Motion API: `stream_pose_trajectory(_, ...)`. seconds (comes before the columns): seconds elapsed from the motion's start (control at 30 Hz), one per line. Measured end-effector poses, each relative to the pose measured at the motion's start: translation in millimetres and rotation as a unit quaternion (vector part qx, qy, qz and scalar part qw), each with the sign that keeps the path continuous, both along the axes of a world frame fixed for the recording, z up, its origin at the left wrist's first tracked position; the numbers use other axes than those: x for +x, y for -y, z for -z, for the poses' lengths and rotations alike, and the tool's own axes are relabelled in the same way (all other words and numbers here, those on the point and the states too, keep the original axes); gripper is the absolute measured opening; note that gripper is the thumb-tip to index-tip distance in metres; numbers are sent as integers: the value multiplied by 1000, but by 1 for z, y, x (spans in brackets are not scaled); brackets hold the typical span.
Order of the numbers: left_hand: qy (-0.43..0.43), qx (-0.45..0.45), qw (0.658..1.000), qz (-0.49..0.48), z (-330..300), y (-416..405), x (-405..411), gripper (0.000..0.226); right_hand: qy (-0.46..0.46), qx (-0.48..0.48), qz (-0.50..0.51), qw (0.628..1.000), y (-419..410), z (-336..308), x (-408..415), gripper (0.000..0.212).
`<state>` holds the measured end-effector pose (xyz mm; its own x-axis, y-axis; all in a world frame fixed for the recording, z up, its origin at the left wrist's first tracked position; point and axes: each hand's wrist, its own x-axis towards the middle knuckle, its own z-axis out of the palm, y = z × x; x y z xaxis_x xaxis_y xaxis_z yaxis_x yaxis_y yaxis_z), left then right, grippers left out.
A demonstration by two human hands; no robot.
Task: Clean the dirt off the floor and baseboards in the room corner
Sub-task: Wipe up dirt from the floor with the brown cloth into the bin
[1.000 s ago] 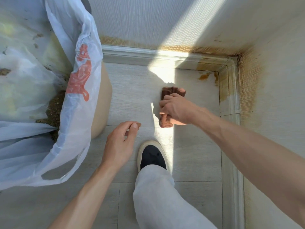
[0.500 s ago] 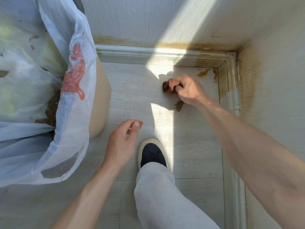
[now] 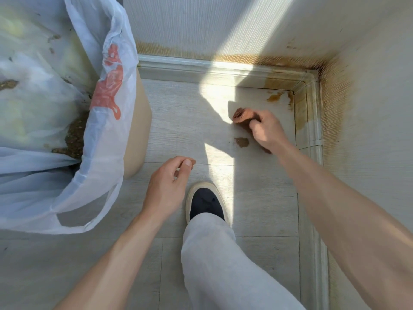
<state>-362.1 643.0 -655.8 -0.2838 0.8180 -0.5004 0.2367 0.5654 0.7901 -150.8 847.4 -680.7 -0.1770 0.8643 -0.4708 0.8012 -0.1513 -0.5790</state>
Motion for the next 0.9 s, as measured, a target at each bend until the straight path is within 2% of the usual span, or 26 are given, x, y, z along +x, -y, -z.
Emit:
stream_pose_trajectory(0.03, 0, 0, 1000, 2, -1, -1, -1, 25, -3, 0, -22, 1000, 7, 3, -3, 38)
stream_pose_trajectory(0.1, -1, 2, 1000, 0, -1, 1, -3, 25, -22, 4, -5, 1000, 17, 2, -2, 39)
stream_pose_trajectory(0.3, -12, 7, 1000, -8, 1, 8, -10, 22, 11, 23, 219, 975, 36, -17, 57, 21)
stream_pose_trajectory(0.37, -8, 7, 1000, -12, 0, 9, -9, 22, 36, 11, 260, 965, 47, -13, 61, 16)
stream_pose_trajectory(0.43, -7, 9, 1000, -11, 0, 10, -6, 22, 40, 2, 260, 965, 55, -5, 51, 14)
stream_pose_trajectory(0.57, -8, 6, 1000, -7, -3, 8, -3, 21, 15, 25, 202, 979, 57, 6, 9, 17)
stream_pose_trajectory(0.73, -6, 9, 1000, -4, -8, 5, -5, 19, 93, 45, 12, 995, 65, 8, -8, 85)
stream_pose_trajectory(0.83, -6, 15, 1000, -12, -9, 3, -8, 19, 192, 96, -68, 974, 76, 11, -2, 89)
stream_pose_trajectory(0.9, -5, 15, 1000, -14, -9, 2, -8, 20, 183, 104, -75, 975, 79, 12, -2, 83)
